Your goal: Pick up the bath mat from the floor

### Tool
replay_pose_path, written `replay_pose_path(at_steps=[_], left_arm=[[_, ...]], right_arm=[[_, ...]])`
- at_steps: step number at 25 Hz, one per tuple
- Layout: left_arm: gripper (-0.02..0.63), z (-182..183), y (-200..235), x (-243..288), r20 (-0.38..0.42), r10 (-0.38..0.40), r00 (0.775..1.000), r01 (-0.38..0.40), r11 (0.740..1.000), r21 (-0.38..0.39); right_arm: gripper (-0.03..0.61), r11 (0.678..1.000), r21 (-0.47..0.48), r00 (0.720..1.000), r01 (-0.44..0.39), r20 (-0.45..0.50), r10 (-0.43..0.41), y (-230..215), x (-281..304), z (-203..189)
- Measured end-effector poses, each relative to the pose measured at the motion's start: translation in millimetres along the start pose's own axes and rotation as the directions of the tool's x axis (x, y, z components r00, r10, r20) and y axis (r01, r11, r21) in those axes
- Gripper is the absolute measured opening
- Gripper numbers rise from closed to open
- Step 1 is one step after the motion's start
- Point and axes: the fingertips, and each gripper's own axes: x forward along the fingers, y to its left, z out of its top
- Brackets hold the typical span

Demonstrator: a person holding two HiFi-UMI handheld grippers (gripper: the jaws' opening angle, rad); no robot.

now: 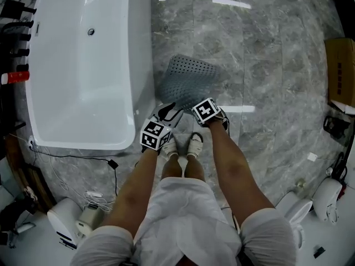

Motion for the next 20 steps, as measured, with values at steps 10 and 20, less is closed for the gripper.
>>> replay_pose_path(at_steps=[10,20], left_arm=[[0.169,47,-19,-35,-0.014,-0.022,1.000,0.022,1.000,0.010],[0.230,59,-51,-42,-0.140,-0.086,0.986,0.099,0.992,0.084]], right_arm=[[0.051,0.999,-0.003,0.999,-0.032,-0.004,0.032,25,-75,13],[0.051,0.996,-0.043,0.997,-0.078,-0.010,0.077,58,-152,23]])
